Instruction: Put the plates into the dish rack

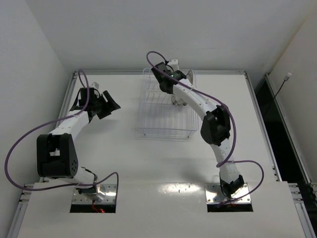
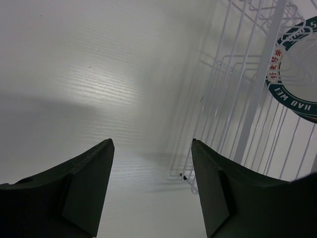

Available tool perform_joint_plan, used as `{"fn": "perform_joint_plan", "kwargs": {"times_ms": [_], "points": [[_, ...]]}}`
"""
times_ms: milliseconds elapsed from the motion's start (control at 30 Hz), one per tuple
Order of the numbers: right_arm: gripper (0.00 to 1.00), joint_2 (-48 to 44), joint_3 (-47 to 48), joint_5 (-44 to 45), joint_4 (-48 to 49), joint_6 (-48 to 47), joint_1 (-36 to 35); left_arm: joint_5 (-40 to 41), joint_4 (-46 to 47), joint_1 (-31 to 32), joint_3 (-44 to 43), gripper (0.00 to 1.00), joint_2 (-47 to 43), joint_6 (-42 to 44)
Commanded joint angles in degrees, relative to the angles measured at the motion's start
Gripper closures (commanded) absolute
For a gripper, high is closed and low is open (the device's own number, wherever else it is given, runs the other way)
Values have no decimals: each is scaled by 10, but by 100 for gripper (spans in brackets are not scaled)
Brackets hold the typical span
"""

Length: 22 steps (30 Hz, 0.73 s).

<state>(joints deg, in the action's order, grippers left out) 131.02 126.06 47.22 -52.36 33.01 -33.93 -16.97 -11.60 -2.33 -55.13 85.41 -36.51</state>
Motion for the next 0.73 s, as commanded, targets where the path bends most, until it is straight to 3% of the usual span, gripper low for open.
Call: {"fn": "perform_joint_plan", "kwargs": {"times_ms": [0, 33, 67, 133, 167, 200, 300, 367, 400, 567, 700], "points": [[63, -88, -29, -55, 14, -1, 1, -7, 2, -2, -26, 39, -2, -2], [58, -109, -43, -75, 23, -10, 1, -7, 2, -2, -26, 39, -2, -2], [45, -133, -85, -99, 50, -20, 1, -7, 2, -2, -26, 39, -2, -2], [35, -210, -134, -184, 72, -44, 7, -7, 2, -2, -26, 39, -7, -2], [10, -235, -188, -214, 92, -53, 7, -7, 2, -2, -26, 39, -7, -2], [7, -259, -214, -261, 92, -60, 14, -7, 2, -2, -26, 39, -7, -2], [1, -357, -332, -337, 114, -74, 14, -7, 2, -2, -26, 39, -12, -2], [1, -440, -478, -383, 142, -64, 19, -7, 2, -2, -26, 39, -12, -2], [1, -471, -479, -396, 155, -64, 19, -7, 2, -2, -26, 39, -12, -2], [0, -649, -742, -425, 214, -9, 10, -25, 7, -2, -26, 39, -12, -2], [0, -722, -782, -385, 214, 27, 19, -25, 12, -2, -21, 39, -7, -2]]}}
